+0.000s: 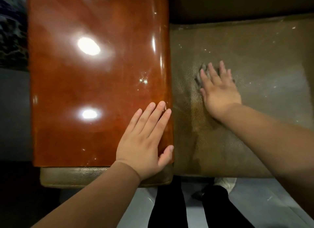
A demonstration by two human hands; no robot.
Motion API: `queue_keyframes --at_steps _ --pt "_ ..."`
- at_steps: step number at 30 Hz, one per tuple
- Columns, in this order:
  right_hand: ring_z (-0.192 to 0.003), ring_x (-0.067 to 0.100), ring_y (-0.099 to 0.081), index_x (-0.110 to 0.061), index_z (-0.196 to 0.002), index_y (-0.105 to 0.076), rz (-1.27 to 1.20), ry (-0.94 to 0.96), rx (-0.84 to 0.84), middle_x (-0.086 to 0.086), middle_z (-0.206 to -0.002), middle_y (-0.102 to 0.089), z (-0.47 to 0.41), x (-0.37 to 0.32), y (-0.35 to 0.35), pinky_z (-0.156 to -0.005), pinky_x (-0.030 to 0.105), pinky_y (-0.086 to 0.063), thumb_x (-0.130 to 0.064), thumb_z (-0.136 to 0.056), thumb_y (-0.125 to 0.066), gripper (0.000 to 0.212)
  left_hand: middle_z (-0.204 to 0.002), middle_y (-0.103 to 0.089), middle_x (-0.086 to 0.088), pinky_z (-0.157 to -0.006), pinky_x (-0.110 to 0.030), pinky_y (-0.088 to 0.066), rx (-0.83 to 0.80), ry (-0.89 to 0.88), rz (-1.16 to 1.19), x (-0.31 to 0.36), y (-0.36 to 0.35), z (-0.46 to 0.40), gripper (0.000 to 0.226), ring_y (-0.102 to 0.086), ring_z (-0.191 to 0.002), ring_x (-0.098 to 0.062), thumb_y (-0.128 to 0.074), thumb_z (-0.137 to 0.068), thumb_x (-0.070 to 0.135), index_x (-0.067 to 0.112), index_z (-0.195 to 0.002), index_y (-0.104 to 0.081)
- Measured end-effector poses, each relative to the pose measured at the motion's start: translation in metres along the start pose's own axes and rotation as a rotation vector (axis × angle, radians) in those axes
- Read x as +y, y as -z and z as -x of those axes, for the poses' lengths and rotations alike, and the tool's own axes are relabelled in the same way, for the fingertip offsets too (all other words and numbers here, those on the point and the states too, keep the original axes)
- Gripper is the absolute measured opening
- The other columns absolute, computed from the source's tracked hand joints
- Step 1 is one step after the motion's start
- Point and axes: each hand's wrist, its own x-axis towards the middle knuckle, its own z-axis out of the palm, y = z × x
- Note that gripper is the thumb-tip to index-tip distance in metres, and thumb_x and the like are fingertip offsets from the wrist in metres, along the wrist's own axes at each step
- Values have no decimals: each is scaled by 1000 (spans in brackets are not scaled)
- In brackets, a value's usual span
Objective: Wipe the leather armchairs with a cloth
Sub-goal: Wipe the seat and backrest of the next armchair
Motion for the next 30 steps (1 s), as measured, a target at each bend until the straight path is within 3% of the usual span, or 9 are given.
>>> queue_keyframes --at_steps 4,7,10,14,19,22,24,27,30 --pt "-152 40 -33 -14 -158 -41 52 613 -14 15 -165 -35 99 -38 -38 -127 50 -17 -24 -94 -47 65 -170 -30 -4 -127 -44 -19 -17 26 89 -3 22 -3 75 -29 -154 -26 -45 -99 54 20 -165 -28" --pt "-149 31 -41 -20 -159 -39 148 882 -189 8 -164 -39 82 -23 -15 -125 48 -30 -28 -96 -39 63 -162 -39 -4 -122 -48 -28 106 113 105 -15 58 -55 71 -36 -147 -27 -43 -97 53 21 -160 -37" --pt "-160 26 -11 -27 -166 -15 81 542 -39 0 -174 -9 -13 -5 23 -123 36 9 -16 -105 -35 65 -165 -35 -4 -124 -48 -23 224 233 78 -32 81 -128 69 -30 -151 -27 -43 -98 51 21 -159 -37" --pt "-160 28 4 -35 -165 -12 -125 -163 19 -5 -174 4 -88 11 50 -129 43 0 0 -94 -53 89 -173 -21 -4 -129 -46 -11 248 377 79 -41 76 -193 73 -17 -159 -25 -43 -102 52 20 -165 -26" --pt "-151 36 -35 -20 -153 -52 -146 498 38 9 -164 -40 -3 -14 -12 -125 51 -26 -23 -93 -42 61 -174 -21 -4 -131 -45 -13 264 394 27 -44 63 -197 83 -17 -160 -24 -45 -94 54 16 -165 -26" --pt "-155 30 -29 -21 -160 -39 -30 784 -41 7 -168 -32 -37 4 10 -125 50 -28 -28 -101 -31 60 -174 -20 -5 -131 -46 -14 238 396 10 -45 66 -198 84 -17 -160 -25 -46 -92 54 17 -165 -26" --pt "-160 26 -12 -23 -167 -14 41 583 -74 5 -174 -10 -111 14 34 -129 46 -16 -25 -105 -37 66 -174 -19 -3 -131 -45 -12 230 395 17 -45 66 -200 85 -15 -160 -24 -46 -92 55 18 -166 -25" --pt "-158 29 -16 -17 -166 -15 -168 153 -2 10 -172 -20 -195 26 54 -129 38 -10 -20 -106 -44 67 -173 -21 -4 -131 -45 -12 252 389 33 -45 67 -206 85 -17 -159 -25 -49 -92 53 17 -166 -26" --pt "-157 31 -20 -12 -165 -22 -264 238 15 13 -170 -24 -157 1 37 -128 37 -5 -22 -105 -46 65 -173 -23 -6 -131 -46 -13 239 387 22 -45 66 -205 84 -19 -159 -27 -52 -92 50 16 -165 -28"
